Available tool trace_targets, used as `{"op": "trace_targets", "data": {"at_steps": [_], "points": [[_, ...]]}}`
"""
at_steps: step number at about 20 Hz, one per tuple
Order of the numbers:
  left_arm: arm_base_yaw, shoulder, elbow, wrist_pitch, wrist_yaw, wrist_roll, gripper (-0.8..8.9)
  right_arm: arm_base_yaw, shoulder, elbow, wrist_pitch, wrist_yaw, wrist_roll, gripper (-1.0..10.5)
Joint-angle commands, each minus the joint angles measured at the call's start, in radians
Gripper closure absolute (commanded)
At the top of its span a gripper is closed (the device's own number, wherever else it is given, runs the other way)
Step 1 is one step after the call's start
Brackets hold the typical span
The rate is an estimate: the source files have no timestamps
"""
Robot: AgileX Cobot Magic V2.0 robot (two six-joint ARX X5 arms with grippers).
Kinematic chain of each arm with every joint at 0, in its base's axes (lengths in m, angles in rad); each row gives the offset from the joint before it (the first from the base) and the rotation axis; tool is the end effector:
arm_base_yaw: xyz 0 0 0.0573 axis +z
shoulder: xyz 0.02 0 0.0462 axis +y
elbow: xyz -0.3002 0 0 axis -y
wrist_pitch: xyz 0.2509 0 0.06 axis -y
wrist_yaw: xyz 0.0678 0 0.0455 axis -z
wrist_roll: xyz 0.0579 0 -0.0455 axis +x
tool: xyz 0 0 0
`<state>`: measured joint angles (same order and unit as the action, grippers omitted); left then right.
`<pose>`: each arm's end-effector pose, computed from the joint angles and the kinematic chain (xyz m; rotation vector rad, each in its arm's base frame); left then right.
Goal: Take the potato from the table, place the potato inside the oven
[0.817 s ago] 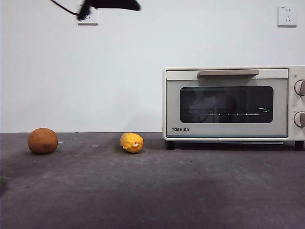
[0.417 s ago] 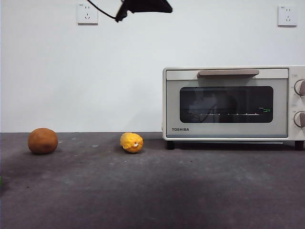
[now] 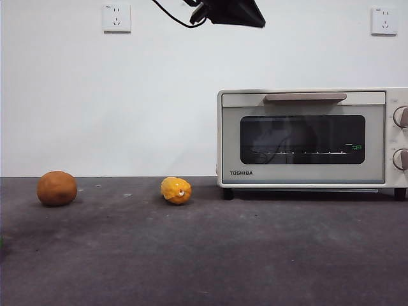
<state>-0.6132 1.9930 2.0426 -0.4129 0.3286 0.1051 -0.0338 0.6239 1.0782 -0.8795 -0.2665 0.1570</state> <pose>0.4024 -0.3060 0.4061 0.1496 0.3240 -0.9503 0.0886 0.0123 0.3919 0.2177 0.4388 0.1958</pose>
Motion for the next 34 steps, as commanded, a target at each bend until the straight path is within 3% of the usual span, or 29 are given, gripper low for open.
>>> {"op": "trace_targets", "data": {"at_steps": [1,5,16,29,34], "points": [[-0.023,0.039,0.004,0.025,-0.058,0.207,8.2,0.0,0.042,0.002,-0.014,-0.06,-0.018,9.5],[-0.037,0.066,0.004,0.046,-0.113,0.314,8.22,0.0,0.08,0.002,-0.044,-0.068,-0.068,9.5],[-0.055,0.17,0.004,0.162,-0.12,0.482,8.23,0.0,0.087,0.001,-0.081,-0.066,-0.109,9.5],[-0.082,0.264,0.004,0.187,-0.158,0.523,8.23,0.0,0.087,0.001,-0.103,-0.043,-0.116,9.5],[-0.088,0.268,0.004,0.123,-0.167,0.522,8.23,0.001,0.087,0.001,-0.109,-0.041,-0.116,9.5]]}}
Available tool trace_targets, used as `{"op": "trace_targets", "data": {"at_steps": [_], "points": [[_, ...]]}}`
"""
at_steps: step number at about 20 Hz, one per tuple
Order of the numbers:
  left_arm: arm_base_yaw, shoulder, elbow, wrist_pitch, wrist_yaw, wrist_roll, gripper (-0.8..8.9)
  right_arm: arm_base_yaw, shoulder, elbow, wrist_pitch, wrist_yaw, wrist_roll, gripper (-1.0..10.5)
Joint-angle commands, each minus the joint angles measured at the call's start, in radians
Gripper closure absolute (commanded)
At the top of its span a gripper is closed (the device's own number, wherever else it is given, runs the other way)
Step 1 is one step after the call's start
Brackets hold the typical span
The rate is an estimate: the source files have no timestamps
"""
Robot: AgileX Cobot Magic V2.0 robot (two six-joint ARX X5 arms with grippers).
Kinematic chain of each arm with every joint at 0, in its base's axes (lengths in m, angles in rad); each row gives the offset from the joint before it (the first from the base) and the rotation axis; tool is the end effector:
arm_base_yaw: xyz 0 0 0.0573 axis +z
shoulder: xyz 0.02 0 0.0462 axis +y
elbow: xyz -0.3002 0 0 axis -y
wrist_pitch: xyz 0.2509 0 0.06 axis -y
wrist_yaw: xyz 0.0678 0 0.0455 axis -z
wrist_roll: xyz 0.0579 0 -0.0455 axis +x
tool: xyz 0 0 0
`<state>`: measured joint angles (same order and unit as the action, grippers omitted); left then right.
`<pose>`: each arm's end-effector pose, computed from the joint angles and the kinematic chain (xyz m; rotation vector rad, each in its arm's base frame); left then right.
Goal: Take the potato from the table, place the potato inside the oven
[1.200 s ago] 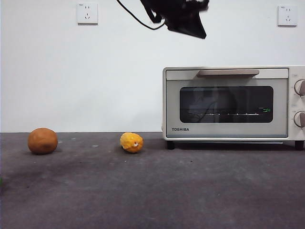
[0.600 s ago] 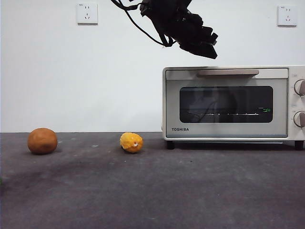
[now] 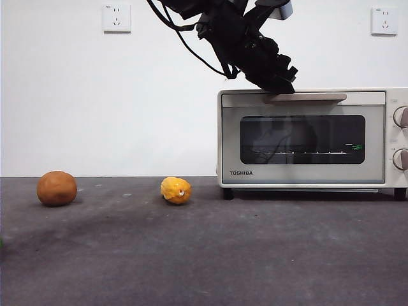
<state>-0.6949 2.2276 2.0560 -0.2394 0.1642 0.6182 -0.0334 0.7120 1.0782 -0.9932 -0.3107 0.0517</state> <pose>0.4358 -0.3756 0.3076 0.6822 0.1348 -0.9506 0.1056 0.0142 0.3734 0.1574 0.6268 0.2522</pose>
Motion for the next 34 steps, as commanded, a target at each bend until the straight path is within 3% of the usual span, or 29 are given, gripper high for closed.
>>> {"op": "trace_targets", "data": {"at_steps": [1,10,18,24,34], "points": [[-0.008,0.033,-0.01,-0.065,0.001,0.009,8.23,0.0,-0.002,0.001,0.004,0.003,-0.011,9.5],[-0.049,0.033,-0.01,-0.181,0.026,-0.044,8.23,0.0,-0.068,0.002,0.012,-0.003,0.036,9.5],[-0.079,0.033,-0.01,-0.282,0.018,-0.105,8.22,0.0,-0.226,0.002,-0.003,-0.002,0.166,9.5],[-0.081,0.033,-0.011,-0.348,0.019,-0.199,8.22,0.0,-0.319,0.027,-0.013,0.06,0.241,9.5],[-0.112,0.034,-0.013,-0.396,0.019,-0.347,8.22,0.0,-0.341,0.125,-0.14,0.246,0.244,9.5]]}}
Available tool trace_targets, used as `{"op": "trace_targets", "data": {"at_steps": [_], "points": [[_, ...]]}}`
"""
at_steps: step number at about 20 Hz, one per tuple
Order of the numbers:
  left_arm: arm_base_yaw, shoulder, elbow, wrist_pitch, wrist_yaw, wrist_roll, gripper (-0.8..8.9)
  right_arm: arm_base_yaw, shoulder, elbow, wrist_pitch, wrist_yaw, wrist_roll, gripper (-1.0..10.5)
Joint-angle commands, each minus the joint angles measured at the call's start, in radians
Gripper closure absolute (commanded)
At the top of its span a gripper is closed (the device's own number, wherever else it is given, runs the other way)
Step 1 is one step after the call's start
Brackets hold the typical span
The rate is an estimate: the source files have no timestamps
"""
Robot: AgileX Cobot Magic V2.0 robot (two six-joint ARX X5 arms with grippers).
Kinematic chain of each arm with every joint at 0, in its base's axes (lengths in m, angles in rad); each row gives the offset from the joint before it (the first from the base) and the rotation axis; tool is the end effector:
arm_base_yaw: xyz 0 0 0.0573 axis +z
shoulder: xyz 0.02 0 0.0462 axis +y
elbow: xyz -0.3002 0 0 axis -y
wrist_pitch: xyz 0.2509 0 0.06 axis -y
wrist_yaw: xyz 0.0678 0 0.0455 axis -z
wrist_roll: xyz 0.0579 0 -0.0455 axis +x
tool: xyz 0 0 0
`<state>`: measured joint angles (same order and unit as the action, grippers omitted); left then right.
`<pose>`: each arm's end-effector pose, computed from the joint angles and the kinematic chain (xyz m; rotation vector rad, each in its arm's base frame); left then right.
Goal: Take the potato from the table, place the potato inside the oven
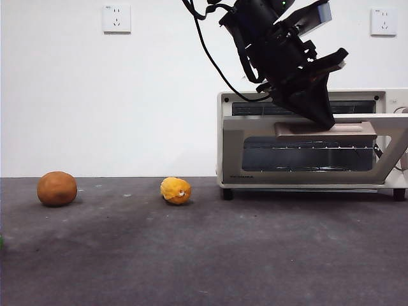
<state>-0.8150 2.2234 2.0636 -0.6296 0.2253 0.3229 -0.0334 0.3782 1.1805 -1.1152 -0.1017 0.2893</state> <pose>0.3658 -0.4070 0.2731 0.5180 0.6271 -1.1094 -0.0082 0.0062 0.3978 0.3080 0.3200 0.0221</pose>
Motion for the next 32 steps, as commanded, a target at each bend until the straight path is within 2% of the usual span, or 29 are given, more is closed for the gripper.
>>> {"op": "trace_targets", "data": {"at_steps": [1,12,32], "points": [[0.006,0.038,-0.021,-0.014,-0.042,-0.064,8.22,0.0,-0.01,0.035,-0.036,0.055,0.005,9.5],[-0.025,0.038,-0.021,-0.035,-0.035,-0.105,8.22,0.0,-0.058,0.128,-0.147,0.211,-0.045,9.5],[-0.06,0.055,-0.02,-0.118,-0.008,-0.106,8.22,0.0,-0.087,0.135,-0.194,0.214,-0.058,9.5]]}}
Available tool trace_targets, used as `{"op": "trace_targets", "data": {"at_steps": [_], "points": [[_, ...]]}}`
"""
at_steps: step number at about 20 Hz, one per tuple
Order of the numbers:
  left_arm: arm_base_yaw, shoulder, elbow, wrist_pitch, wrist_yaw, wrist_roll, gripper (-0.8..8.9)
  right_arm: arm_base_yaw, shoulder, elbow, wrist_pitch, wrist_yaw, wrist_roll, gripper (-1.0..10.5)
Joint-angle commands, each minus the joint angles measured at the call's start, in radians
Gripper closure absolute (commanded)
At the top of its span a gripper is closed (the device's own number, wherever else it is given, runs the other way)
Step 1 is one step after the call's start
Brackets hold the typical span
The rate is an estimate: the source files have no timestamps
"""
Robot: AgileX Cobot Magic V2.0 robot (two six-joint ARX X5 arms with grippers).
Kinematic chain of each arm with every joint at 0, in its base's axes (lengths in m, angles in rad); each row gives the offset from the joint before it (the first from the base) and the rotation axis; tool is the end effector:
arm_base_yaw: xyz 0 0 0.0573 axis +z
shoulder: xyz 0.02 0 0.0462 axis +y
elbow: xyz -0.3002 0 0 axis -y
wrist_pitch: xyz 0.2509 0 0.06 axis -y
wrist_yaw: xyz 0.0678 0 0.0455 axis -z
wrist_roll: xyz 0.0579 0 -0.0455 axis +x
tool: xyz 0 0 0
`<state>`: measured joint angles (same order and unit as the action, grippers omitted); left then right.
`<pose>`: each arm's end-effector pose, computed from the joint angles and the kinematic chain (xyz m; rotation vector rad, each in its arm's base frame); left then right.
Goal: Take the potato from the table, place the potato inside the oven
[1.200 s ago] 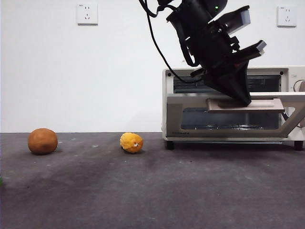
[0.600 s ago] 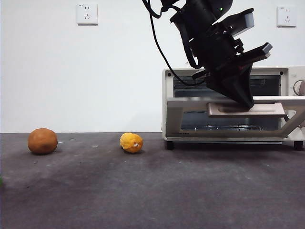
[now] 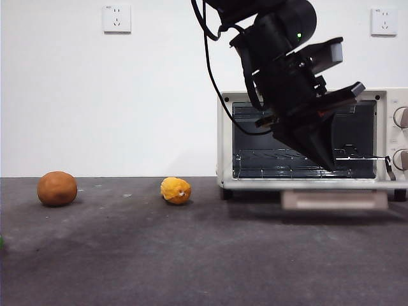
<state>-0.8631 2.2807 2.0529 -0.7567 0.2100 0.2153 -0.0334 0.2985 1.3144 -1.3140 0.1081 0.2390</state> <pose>0.3435 -0.4200 0.2293 0.5098 0.8712 -1.0893 -0.0661 -0.0040 0.3998 0.2257 0.2799 -0.1754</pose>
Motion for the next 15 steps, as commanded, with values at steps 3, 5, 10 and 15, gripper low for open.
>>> {"op": "trace_targets", "data": {"at_steps": [3,5,10,15], "points": [[-0.012,-0.043,-0.008,0.008,0.008,-0.006,8.22,0.0,-0.007,0.002,0.005,0.004,-0.007,9.5],[-0.015,-0.076,-0.008,0.003,0.007,-0.007,8.22,0.0,-0.007,0.002,0.005,0.004,-0.007,9.5],[-0.016,-0.195,-0.008,-0.051,0.006,-0.011,8.21,0.0,-0.007,0.001,0.013,-0.03,-0.012,9.5],[-0.012,-0.344,-0.008,-0.122,0.0,0.0,8.21,0.0,0.004,-0.006,0.077,-0.168,-0.061,9.5]]}}
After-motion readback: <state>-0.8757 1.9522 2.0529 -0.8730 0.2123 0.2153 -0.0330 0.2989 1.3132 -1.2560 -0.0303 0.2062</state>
